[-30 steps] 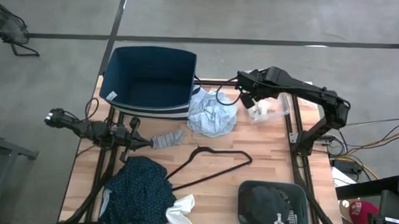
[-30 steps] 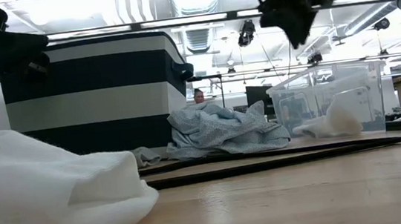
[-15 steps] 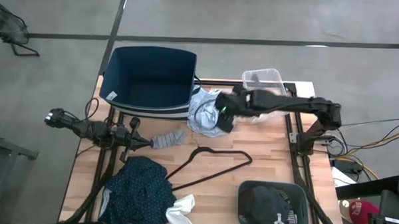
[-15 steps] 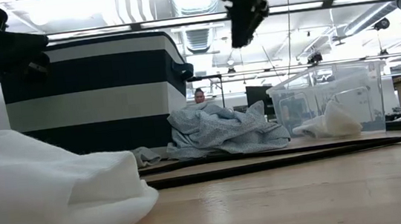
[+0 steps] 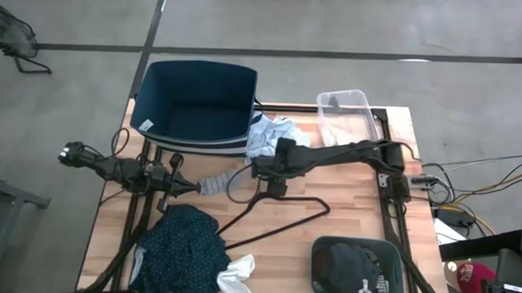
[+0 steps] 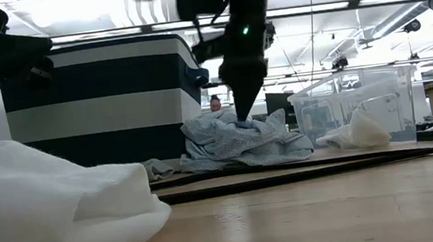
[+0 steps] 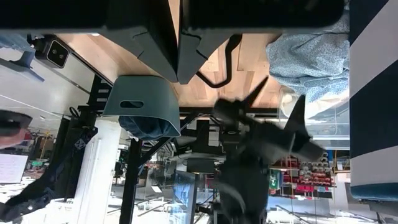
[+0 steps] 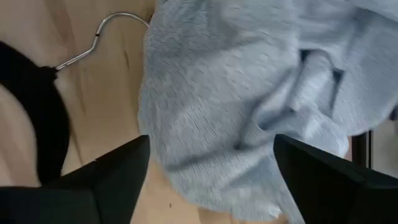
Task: Pick & Place Cloths
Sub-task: Put the white patterned polo shirt into the laundry bin
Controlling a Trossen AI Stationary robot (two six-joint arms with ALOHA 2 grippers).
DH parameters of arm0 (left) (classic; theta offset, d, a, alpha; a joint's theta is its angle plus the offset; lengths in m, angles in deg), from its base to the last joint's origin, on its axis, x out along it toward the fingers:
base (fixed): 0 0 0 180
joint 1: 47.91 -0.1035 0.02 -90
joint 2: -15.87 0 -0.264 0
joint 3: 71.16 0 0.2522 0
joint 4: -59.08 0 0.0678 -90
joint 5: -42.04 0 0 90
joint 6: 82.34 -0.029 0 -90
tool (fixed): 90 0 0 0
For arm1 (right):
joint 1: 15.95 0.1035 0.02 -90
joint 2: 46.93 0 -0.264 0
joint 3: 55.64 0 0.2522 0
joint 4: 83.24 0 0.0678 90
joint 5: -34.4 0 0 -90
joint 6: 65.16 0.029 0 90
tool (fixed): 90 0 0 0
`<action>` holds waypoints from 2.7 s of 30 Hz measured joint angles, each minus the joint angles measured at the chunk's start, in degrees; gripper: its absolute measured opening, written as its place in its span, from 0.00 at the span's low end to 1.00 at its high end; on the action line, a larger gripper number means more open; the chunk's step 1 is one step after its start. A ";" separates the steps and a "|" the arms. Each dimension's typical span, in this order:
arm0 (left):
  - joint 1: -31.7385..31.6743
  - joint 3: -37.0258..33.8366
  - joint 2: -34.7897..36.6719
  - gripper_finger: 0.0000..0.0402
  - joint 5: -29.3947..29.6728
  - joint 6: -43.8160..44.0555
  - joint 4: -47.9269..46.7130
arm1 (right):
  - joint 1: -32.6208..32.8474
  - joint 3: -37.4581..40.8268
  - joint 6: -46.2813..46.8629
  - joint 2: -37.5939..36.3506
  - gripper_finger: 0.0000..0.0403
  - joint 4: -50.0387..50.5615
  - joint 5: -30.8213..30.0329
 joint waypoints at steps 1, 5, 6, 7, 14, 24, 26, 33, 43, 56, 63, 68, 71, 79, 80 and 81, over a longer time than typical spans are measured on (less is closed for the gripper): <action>0.00 0.00 0.00 0.02 0.00 0.00 0.00 | 0.02 -0.84 -0.37 1.35 0.85 0.11 -0.49; 0.00 0.00 0.01 0.02 0.00 0.01 0.00 | -0.03 -4.74 -2.66 5.98 0.90 0.03 -0.83; 0.00 0.00 -0.01 0.02 0.00 0.01 0.00 | -0.11 -5.76 -3.31 6.97 0.90 -0.07 -1.71; 0.00 0.00 -0.02 0.02 0.00 0.00 0.00 | -0.13 -6.58 -3.61 7.92 0.90 -0.06 -3.28; 0.00 0.00 0.00 0.02 0.00 -0.01 0.00 | -3.01 -11.96 -3.98 12.97 0.90 0.47 -4.98; 0.04 0.00 -0.02 0.02 -0.02 0.00 0.00 | -6.58 -12.65 -0.64 17.51 0.90 2.79 -1.91; 0.04 0.00 -0.02 0.02 0.00 0.00 0.00 | -6.67 -11.96 -0.48 17.92 0.88 2.99 -2.07; 0.04 0.00 0.01 0.02 0.00 -0.01 0.00 | -6.60 -10.76 0.14 18.49 0.55 2.68 0.22; -0.02 0.00 0.01 0.02 0.00 0.00 0.00 | -5.85 -10.99 1.06 17.84 0.07 2.34 4.47; 0.00 0.00 -0.02 0.02 0.00 0.00 0.00 | -1.42 -10.62 5.02 1.83 0.07 3.92 -0.85; 0.00 0.00 0.01 0.02 0.00 0.00 -0.02 | -0.30 -10.46 6.41 -8.42 0.07 3.60 -3.76; 0.00 0.00 -0.02 0.02 0.00 0.01 0.00 | 0.00 -10.84 6.41 -14.60 0.07 2.81 -7.23; 0.00 0.00 -0.02 0.02 0.00 -0.01 0.00 | -0.14 -10.97 6.35 -17.76 0.07 2.37 -8.33; 0.00 0.00 0.01 0.02 0.00 0.00 0.00 | -0.38 -10.96 5.68 -24.66 0.07 -2.76 -12.60; 0.00 0.00 0.01 0.02 0.00 0.02 0.00 | -0.39 -10.97 5.05 -25.32 0.07 -4.42 -12.79; 0.00 0.00 0.01 0.02 0.00 0.01 0.00 | -0.39 -10.97 4.26 -25.79 0.07 -5.98 -12.78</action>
